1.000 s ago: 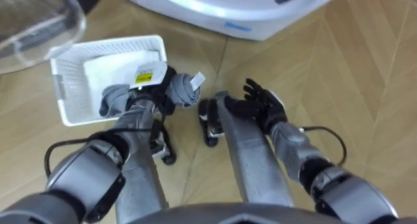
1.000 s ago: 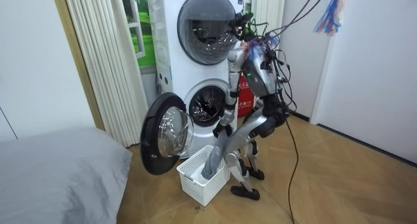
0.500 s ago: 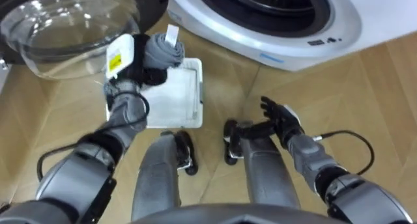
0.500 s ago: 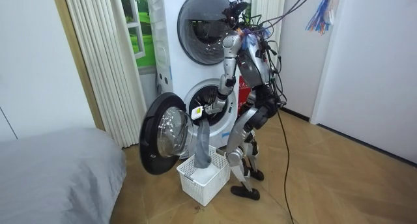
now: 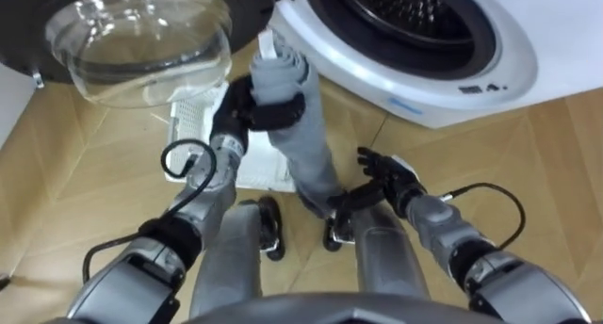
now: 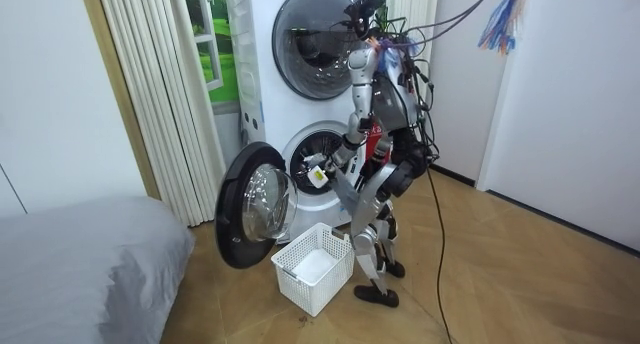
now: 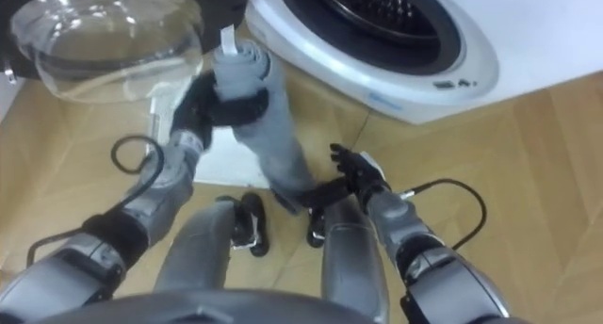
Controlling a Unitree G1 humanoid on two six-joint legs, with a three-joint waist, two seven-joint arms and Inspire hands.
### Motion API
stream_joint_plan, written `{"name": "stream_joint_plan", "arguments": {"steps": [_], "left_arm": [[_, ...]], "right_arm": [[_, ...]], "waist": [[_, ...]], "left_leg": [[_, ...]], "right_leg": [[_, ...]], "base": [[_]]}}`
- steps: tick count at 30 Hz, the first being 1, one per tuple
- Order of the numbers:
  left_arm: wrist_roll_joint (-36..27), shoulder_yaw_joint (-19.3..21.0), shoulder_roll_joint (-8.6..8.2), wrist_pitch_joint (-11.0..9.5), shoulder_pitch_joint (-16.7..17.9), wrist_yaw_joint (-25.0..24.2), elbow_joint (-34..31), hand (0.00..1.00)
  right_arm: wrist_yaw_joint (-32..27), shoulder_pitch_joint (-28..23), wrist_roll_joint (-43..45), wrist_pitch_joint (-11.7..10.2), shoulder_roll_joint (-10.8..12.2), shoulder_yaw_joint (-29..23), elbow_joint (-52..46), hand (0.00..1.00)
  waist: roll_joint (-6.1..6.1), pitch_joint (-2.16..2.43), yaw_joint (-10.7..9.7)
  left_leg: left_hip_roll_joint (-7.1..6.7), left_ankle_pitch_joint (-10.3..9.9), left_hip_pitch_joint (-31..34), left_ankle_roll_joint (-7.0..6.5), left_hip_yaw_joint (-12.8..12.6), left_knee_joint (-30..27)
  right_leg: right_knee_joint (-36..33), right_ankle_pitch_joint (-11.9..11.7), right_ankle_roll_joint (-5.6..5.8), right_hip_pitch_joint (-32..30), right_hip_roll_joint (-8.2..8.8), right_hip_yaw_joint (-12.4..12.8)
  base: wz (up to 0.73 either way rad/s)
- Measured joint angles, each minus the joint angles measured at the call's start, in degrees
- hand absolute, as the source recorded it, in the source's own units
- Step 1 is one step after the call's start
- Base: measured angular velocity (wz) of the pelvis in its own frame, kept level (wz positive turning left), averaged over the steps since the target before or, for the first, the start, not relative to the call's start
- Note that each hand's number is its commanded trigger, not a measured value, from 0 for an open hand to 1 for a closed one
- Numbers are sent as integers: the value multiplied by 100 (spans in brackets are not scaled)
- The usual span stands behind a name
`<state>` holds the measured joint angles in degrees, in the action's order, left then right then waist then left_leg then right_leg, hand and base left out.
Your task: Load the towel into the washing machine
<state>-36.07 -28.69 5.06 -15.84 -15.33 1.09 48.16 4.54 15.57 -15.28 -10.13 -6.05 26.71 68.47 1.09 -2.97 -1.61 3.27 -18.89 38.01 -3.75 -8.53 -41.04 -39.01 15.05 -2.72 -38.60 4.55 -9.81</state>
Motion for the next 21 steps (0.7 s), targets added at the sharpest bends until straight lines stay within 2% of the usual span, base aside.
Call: {"name": "stream_joint_plan", "arguments": {"steps": [4,6,8,12,13,14,19,21], "left_arm": [[-760,-88,12,160,45,-708,-208,100],[-1144,-72,20,231,195,-1036,-378,100],[-1406,-75,31,298,272,-1232,-434,100],[-1811,-29,44,537,279,-1533,-487,100],[-1852,-29,43,577,296,-1545,-542,100],[-1855,-30,42,638,320,-1604,-641,100],[-1858,-43,24,742,328,-1910,-791,100],[-2015,-37,12,846,328,-1976,-892,100]], "right_arm": [[63,-7,52,30,20,-114,13,0],[69,-76,194,28,32,-178,-48,0],[64,-153,199,26,19,-242,-163,0],[66,-266,230,26,14,-266,-240,0],[67,-273,230,26,12,-266,-240,85],[69,-300,233,26,12,-266,-239,100],[55,-325,436,28,19,-334,-233,100],[43,-309,472,91,6,-396,-234,100]], "waist": [[-20,13,39],[-47,71,42],[-76,108,45],[-108,125,71],[-111,125,78],[-115,126,90],[-134,124,116],[-139,123,146]], "left_leg": [[-5,98,-19,-29,55,156],[11,106,-59,-25,98,192],[7,106,-114,-26,95,231],[9,110,-136,-20,89,251],[11,111,-136,-18,90,253],[13,114,-135,-14,94,255],[15,117,-135,-7,96,249],[14,119,-126,-4,94,243]], "right_leg": [[269,-152,28,108,-31,-71],[401,-187,32,214,-58,-130],[438,-196,42,269,-61,-129],[423,-198,41,271,-64,-123],[424,-199,39,271,-67,-123],[425,-201,35,271,-70,-125],[418,-208,24,264,-77,-108],[408,-209,21,246,-76,-101]], "base": [[5],[6],[0],[-1],[0],[0],[0],[0]]}}
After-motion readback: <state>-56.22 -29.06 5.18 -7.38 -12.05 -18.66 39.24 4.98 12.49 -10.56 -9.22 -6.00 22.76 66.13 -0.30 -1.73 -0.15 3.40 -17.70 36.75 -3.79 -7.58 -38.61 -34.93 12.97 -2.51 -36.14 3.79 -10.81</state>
